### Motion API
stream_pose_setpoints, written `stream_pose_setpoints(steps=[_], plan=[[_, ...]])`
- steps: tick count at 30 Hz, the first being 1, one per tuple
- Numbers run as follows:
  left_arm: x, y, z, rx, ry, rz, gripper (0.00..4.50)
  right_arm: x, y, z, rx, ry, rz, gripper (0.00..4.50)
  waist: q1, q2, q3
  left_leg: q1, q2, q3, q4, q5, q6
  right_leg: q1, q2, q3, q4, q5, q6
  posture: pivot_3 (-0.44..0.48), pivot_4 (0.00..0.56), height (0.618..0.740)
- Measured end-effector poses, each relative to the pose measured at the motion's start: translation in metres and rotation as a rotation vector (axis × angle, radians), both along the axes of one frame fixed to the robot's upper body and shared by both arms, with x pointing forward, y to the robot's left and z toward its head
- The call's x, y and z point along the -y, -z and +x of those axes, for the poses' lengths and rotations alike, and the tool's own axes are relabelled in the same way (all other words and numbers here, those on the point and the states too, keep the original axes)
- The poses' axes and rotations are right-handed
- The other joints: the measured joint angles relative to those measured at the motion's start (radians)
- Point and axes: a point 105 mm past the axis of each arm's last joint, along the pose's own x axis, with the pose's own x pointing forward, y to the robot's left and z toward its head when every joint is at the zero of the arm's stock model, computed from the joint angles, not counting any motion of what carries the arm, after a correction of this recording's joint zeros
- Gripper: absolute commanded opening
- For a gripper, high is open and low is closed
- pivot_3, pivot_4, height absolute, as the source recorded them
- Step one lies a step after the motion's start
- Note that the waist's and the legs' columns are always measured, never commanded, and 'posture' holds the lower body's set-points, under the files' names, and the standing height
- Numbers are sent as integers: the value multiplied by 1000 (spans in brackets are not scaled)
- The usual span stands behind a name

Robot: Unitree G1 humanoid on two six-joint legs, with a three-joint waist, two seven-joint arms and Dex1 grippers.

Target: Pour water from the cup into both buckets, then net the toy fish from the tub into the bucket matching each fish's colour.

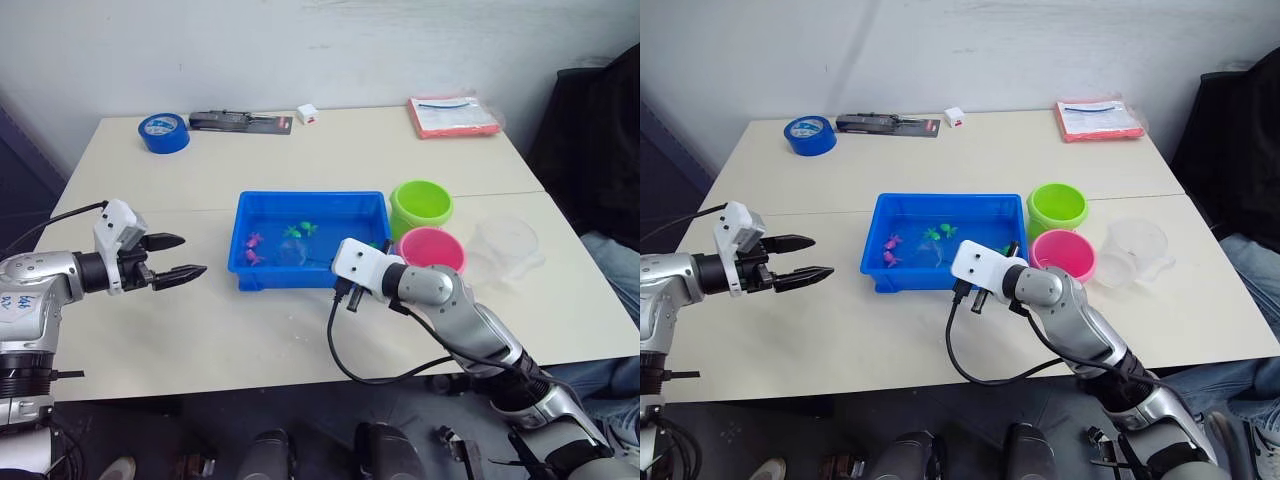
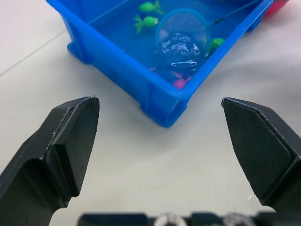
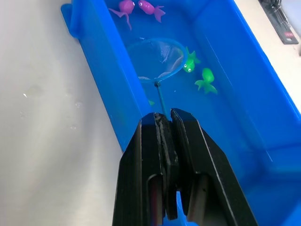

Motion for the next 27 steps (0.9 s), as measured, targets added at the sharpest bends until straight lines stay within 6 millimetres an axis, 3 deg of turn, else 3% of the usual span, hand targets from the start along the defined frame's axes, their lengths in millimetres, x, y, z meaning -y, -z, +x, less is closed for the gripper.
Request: stream_pose_setpoints(steps=[12, 20, 27], plan=[[-6, -2, -4, -20, -15, 26, 4482, -12, 5, -6, 44, -98, -49, 782, -4, 0, 0, 1, 0, 0, -1, 0, -1, 0, 0, 0, 0, 0, 0, 0, 150, 737], [-7, -2, -7, -22, -22, 15, 4482, -40, 0, -17, 13, -184, 33, 782, -19, 0, 0, 1, 1, 0, -3, 0, -1, 0, -1, 0, 0, 0, 0, 0, 150, 737], [-5, -9, -8, 6, -21, 5, 4482, -48, -2, -17, -113, -154, 155, 782, -25, 0, 0, 2, 1, 0, -4, 0, -2, 0, -2, 1, 0, 0, 0, 0, 150, 737]])
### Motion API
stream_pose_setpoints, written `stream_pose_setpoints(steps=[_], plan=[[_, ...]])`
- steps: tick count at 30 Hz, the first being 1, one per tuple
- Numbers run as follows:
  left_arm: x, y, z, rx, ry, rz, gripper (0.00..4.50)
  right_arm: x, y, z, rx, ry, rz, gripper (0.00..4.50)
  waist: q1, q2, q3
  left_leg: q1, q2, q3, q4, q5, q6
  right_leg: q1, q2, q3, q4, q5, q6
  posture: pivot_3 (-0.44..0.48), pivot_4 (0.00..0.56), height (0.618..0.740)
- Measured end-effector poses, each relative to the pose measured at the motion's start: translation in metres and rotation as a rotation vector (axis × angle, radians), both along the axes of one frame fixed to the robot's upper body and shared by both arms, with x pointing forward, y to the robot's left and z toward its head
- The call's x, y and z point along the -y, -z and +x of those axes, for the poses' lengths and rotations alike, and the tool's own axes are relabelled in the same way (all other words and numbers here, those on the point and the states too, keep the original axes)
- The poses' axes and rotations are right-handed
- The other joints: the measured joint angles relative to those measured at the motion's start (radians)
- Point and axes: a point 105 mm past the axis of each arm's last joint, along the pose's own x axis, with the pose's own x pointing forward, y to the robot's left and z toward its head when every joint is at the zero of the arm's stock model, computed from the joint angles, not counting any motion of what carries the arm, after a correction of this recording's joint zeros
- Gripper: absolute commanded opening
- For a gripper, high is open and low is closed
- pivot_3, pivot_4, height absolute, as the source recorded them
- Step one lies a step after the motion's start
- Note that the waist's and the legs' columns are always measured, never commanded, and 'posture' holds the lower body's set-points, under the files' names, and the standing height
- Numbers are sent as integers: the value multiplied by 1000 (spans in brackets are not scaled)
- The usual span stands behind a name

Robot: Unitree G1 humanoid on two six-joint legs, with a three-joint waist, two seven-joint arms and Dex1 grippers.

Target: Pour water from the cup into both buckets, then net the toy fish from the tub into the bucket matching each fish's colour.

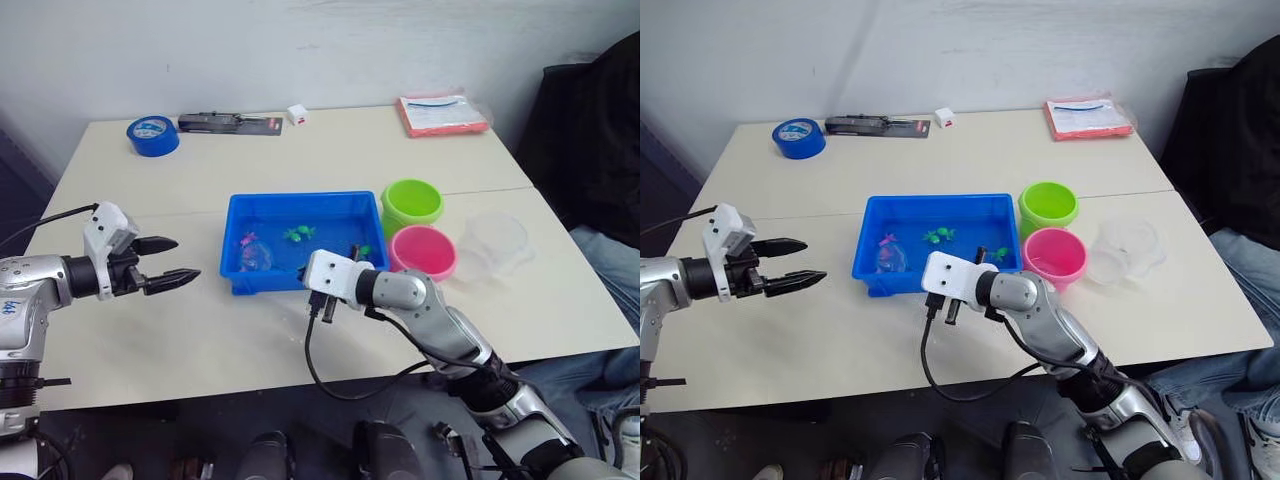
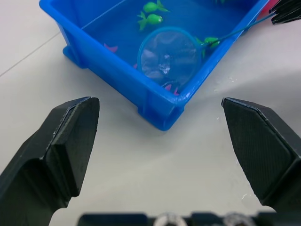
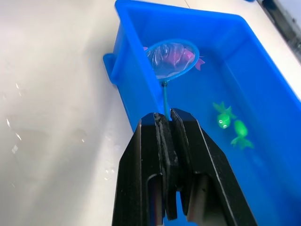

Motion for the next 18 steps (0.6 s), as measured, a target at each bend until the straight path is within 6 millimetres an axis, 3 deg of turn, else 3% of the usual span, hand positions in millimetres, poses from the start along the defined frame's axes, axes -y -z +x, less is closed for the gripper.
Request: stream_pose_setpoints(steps=[6, 12, 18], plan=[[0, 0, 0, -5, -5, -2, 4482, 10, 2, 7, -68, 80, 27, 782, 0, 0, 0, 0, 0, 0, -1, 0, -1, -1, -1, 1, 0, 0, 0, 0, 150, 737], [0, 0, 1, -2, -5, -2, 4482, 19, 5, 17, 13, 108, -74, 782, 1, 0, 0, 0, -1, 0, -1, 0, -1, -1, -1, 1, 0, 0, 0, 0, 150, 737], [0, 0, 1, 0, -7, -1, 4482, 4, 5, 13, 138, 0, -154, 782, -1, 0, 0, -1, 0, 1, -2, 0, -1, -2, 0, 0, 0, 0, 0, 0, 150, 737]])
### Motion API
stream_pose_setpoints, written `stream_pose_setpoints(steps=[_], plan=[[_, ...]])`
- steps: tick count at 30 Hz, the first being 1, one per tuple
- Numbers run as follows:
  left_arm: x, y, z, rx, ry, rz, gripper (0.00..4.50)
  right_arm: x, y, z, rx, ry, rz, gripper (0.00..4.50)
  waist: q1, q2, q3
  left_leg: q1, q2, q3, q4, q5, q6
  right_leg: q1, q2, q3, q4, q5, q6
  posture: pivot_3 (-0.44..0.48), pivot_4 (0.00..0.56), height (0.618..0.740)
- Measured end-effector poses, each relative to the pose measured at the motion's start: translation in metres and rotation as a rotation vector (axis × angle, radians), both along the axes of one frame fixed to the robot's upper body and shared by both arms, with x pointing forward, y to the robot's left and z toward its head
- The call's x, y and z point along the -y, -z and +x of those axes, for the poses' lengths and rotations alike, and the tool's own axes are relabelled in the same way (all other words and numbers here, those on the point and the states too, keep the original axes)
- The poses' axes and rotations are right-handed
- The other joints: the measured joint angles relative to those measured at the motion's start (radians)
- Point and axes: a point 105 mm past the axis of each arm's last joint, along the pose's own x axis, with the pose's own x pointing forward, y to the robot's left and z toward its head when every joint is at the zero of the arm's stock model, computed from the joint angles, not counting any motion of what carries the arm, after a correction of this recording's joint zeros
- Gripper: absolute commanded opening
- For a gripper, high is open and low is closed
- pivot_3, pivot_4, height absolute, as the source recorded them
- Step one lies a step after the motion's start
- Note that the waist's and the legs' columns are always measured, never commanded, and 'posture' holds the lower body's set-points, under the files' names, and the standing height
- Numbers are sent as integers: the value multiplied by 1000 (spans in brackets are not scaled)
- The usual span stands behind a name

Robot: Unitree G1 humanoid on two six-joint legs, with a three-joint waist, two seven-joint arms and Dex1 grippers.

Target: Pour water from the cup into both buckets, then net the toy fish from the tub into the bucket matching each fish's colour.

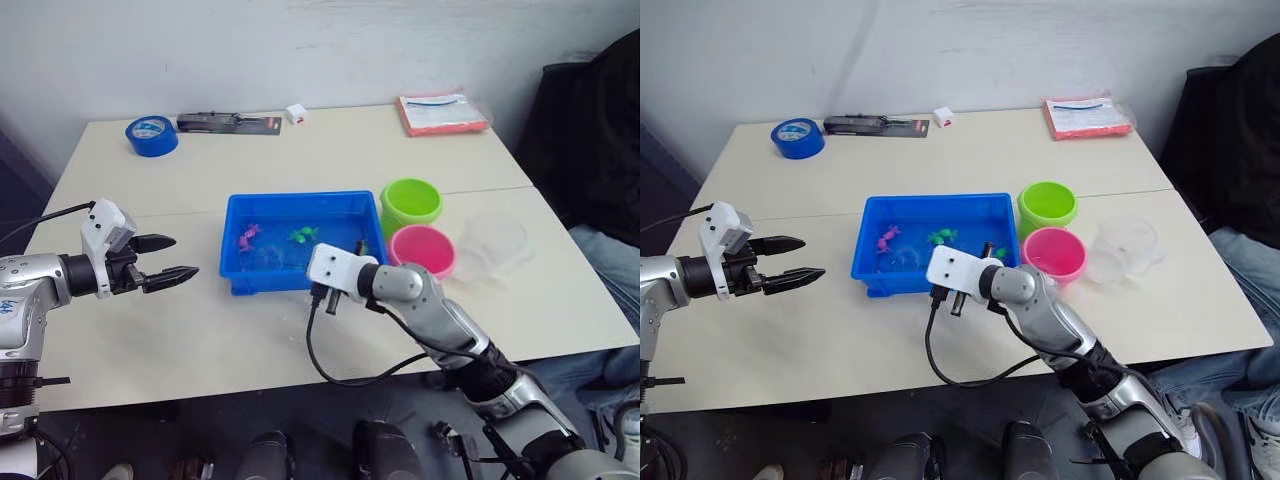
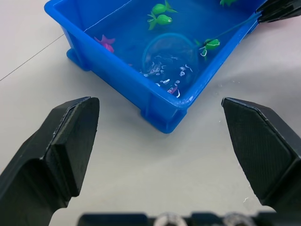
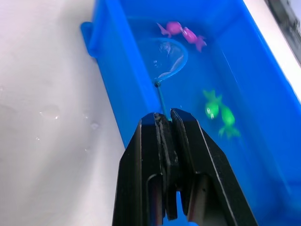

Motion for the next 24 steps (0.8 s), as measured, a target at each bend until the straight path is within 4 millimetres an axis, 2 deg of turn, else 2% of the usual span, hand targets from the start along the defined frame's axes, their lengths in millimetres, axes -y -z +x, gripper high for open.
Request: stream_pose_setpoints(steps=[5, 9, 13, 18, 24], plan=[[-1, 1, 0, -1, -7, 1, 4482, -8, 0, -1, 4, -43, 9, 782, 0, 0, 0, 0, 0, 0, 0, 0, 0, 0, 0, 0, 0, 0, 0, 0, 150, 737], [-1, 1, 0, -1, -9, 2, 4482, -22, -4, -8, -20, -90, 60, 782, 0, 0, 0, 0, 0, 0, 0, 0, 0, 0, 0, 0, 0, 0, 0, 0, 150, 737], [-1, 1, 0, 1, -13, 2, 4482, -31, -7, -11, -107, -80, 140, 782, -3, -1, 0, 0, 1, 0, 0, 0, 0, 0, 0, 0, 0, 0, 0, 0, 150, 737], [-1, 0, 0, 3, -11, 2, 4482, -20, -9, -2, -240, 12, 224, 782, -2, 0, 0, 0, 1, 0, 0, 0, -1, 0, -1, 1, 0, 0, 0, 0, 150, 737], [-1, 0, 0, 3, -11, 1, 4482, -11, -6, 1, -305, 60, 237, 782, -2, 0, 0, 0, 1, 0, -1, 0, -1, -1, -1, 3, 0, 0, 0, 0, 150, 737]])
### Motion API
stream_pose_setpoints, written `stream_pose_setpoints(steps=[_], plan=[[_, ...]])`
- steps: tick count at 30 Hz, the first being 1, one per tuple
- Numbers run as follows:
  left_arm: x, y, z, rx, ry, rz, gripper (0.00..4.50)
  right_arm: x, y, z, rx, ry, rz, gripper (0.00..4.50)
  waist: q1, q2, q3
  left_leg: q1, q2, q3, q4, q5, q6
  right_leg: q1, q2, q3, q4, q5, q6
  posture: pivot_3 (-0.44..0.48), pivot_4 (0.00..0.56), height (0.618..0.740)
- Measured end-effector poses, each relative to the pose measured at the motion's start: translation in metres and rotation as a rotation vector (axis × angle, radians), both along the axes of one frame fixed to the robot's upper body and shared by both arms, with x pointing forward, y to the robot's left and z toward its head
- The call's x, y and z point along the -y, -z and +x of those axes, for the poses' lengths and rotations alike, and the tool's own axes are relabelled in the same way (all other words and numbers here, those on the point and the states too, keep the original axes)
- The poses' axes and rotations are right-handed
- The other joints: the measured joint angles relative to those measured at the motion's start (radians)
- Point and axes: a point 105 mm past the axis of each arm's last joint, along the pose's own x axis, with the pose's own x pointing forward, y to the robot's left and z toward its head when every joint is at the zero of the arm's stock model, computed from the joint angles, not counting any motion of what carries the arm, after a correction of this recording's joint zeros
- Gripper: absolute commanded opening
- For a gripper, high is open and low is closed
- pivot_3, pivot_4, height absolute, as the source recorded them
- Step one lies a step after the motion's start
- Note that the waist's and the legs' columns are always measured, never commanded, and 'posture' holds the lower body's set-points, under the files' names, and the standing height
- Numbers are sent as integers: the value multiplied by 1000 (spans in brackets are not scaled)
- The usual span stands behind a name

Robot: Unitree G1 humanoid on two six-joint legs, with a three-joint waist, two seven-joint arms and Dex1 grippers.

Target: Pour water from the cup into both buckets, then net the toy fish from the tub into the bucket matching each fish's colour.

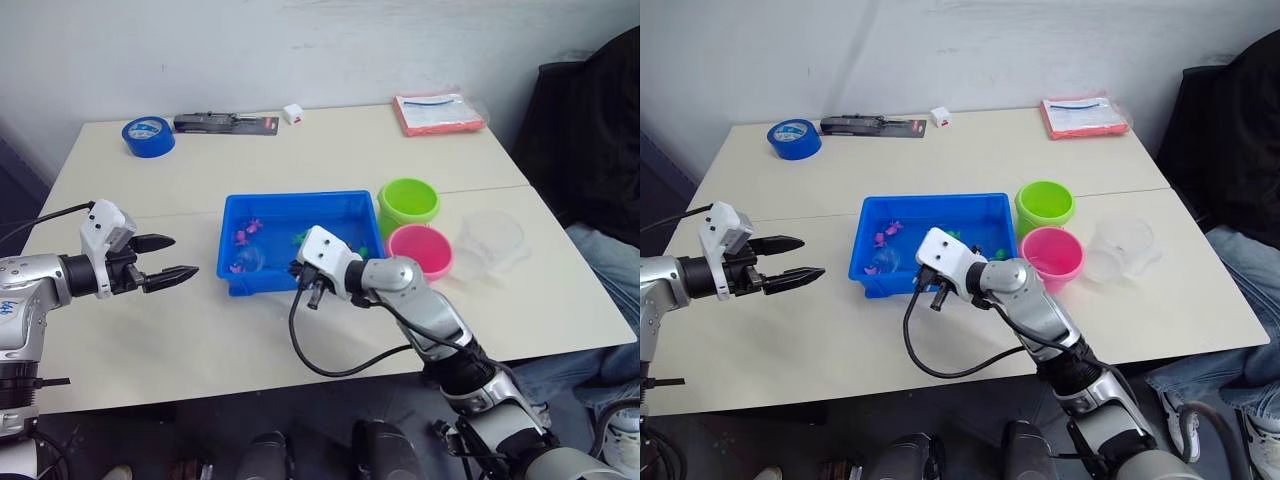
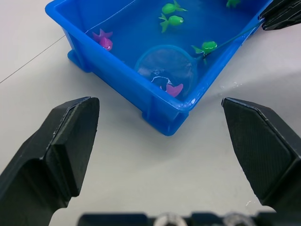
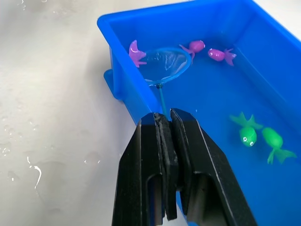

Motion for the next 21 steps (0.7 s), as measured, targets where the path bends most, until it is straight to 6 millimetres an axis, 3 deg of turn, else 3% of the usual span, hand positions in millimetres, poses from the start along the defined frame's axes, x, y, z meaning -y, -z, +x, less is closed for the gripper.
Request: stream_pose_setpoints(steps=[11, 21], plan=[[0, 0, 0, 0, 1, 0, 4482, 16, -1, 5, -14, 58, -22, 782, 2, 0, 0, 0, 0, 0, 0, 0, 0, 0, -1, 0, 0, 0, 0, 0, 150, 737], [0, 0, 0, 1, 2, -3, 4482, 10, -8, 19, 334, -22, -249, 782, 1, 0, 0, -1, -1, 2, 0, 0, 0, -2, 0, -2, 0, 0, 0, 0, 150, 737]])
